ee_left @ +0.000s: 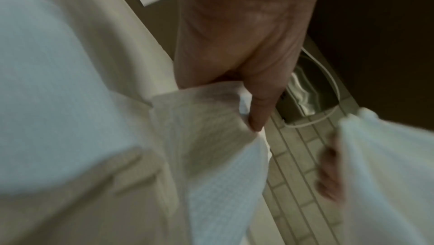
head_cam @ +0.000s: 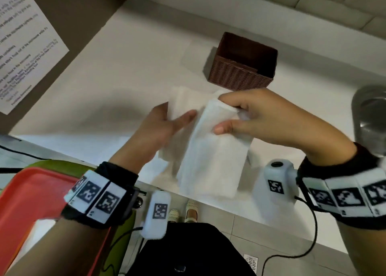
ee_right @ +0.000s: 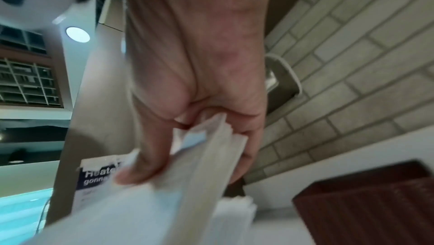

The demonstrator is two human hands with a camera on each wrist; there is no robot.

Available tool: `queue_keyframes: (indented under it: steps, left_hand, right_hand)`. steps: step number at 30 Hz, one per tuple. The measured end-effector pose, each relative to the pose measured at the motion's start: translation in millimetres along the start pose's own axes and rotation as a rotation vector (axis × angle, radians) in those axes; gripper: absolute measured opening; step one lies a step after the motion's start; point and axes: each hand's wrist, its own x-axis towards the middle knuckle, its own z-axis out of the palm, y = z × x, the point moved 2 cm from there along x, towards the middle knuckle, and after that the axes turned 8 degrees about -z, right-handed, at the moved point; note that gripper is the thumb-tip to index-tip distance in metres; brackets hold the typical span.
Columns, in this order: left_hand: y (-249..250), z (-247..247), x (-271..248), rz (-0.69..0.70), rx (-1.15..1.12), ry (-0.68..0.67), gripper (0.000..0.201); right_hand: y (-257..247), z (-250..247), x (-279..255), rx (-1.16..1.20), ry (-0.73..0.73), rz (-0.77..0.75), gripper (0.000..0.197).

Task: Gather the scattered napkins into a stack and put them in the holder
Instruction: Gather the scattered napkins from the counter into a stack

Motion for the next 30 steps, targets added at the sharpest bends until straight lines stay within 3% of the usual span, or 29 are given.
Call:
queue_keyframes:
  steps: [2, 4, 7, 9, 11, 14, 16, 19, 21, 22, 26, 30]
  left_hand:
    - [8, 16, -2, 0.010, 0.058, -0.100, 0.014]
    - [13, 21, -3, -0.014, 0.053, -0.111, 0.029]
    - [6, 15, -5, -0.068, -0.055, -0.143, 0.061]
    - [0, 15, -11, -0.021, -0.032, -0.245, 0.067]
    - [-4, 18, -19, 0.022, 0.074, -0.253, 0.052]
    - [-12, 20, -24, 0.036, 0.148, -0.174, 0.016]
    - [-23, 10, -21, -0.008, 0.054, -0.114, 0.019]
    - [-40, -22, -8, -0.166, -0.185, -0.004, 0.042]
    - [-44, -33, 0, -0.245, -0.293, 0.043, 0.063]
    - [-43, -35, 4, -0.243, -0.309, 0.068, 0.065]
    - [-30, -28, 8, -0.199, -0.269, 0.154, 0.039]
    - [-25, -24, 0, -0.151, -0.289, 0.127, 0.024]
  right_hand:
    - [3, 7, 18, -0.120, -0.003, -0.025, 0.026]
    - [11, 14, 29, -0.208, 0.007, -0.034, 0.029]
    - [16, 23, 30, -0.219, 0.070, -0.014, 0.028]
    - [15, 34, 27, -0.208, 0.126, -0.013, 0.025]
    - [13, 46, 24, -0.179, 0.174, -0.005, 0.021]
    - [13, 57, 11, -0.071, 0.244, 0.043, 0.042]
    - [23, 50, -9, -0.021, 0.298, 0.100, 0.055]
    - [60, 25, -55, 0.037, 0.374, 0.278, 0.045]
    - [97, 10, -83, -0.002, 0.458, 0.503, 0.043]
    - [118, 7, -92, -0.043, 0.483, 0.637, 0.050]
    - [170, 24, -92, -0.204, 0.367, 1.088, 0.087]
    - [190, 38, -77, -0.181, 0.329, 1.170, 0.085]
